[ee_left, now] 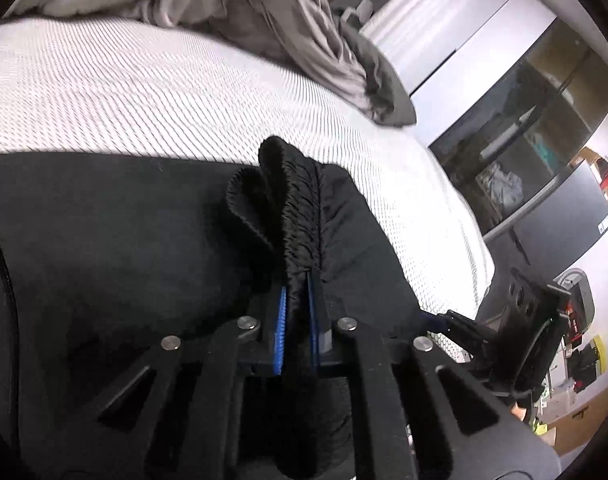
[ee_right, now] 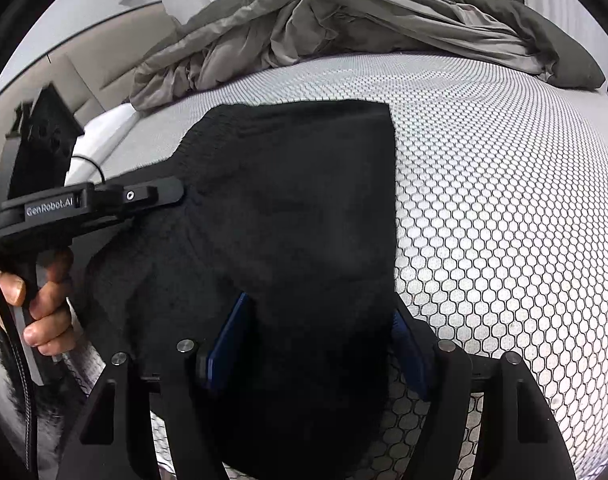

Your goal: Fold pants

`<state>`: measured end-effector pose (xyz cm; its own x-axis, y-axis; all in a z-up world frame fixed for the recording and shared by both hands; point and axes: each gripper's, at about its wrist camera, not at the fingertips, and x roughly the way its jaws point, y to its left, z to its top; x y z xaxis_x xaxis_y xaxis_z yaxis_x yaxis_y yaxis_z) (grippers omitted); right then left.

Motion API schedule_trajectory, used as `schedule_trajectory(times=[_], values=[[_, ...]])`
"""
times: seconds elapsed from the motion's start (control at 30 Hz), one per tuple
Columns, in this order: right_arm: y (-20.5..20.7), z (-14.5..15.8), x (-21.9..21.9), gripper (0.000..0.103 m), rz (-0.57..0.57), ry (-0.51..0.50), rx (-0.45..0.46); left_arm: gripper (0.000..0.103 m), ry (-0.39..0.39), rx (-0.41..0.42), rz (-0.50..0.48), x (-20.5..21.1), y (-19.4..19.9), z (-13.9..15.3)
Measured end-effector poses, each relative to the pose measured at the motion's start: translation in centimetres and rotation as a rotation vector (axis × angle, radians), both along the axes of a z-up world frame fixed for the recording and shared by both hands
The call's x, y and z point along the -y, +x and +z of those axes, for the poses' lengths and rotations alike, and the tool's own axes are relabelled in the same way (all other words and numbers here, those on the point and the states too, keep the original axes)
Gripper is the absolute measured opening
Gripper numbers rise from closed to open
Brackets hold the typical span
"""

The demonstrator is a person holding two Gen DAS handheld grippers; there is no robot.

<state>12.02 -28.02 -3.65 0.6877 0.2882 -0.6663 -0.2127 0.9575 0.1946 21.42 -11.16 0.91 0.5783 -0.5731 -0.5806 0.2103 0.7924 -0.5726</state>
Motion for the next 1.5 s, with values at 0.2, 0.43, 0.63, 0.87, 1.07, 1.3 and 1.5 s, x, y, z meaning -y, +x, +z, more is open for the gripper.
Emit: schedule_trajectory(times=[0.2,0.43,0.63,0.87,1.07,1.3,1.5], values=[[-1.4,2.8,-0.3,0.075,0.039,0.073,0.08,0.005,-0.008,0.121,0.138,-8.6,-3.6,3.8],[-0.6,2.5,-2.7,0.076,0.085,0.054,0.04,0.009,0.186,-0.061,0.33,-18.0,-4.4,-0.1],[-0.9,1.4,-3.2,0.076,0.115,0.083,-0.017,0.031,0.201,-0.076,0.368,-20.1,-5.4,-0.5],[-1.9,-0.4,-4.7,0.075,0.256,0.085,-0.136,0.046,0.17,0.031,0.383,-18.3,-6.1,2.5],[-4.9,-0.2,-5.9,0.076,0.314,-0.088,-0.071,0.046,0.179,0.039,0.293,-12.6,-4.0,2.9],[-1.3,-1.2,-3.9,0.059,0.221,0.332,-0.186,0.048,0.269,0.089,0.054,-2.6,-3.6,2.5],[0.6,-2.4,-3.3,0.008,0.171,0.485,-0.202,0.047,0.284,0.05,0.069,-1.6,-3.0,1.5]])
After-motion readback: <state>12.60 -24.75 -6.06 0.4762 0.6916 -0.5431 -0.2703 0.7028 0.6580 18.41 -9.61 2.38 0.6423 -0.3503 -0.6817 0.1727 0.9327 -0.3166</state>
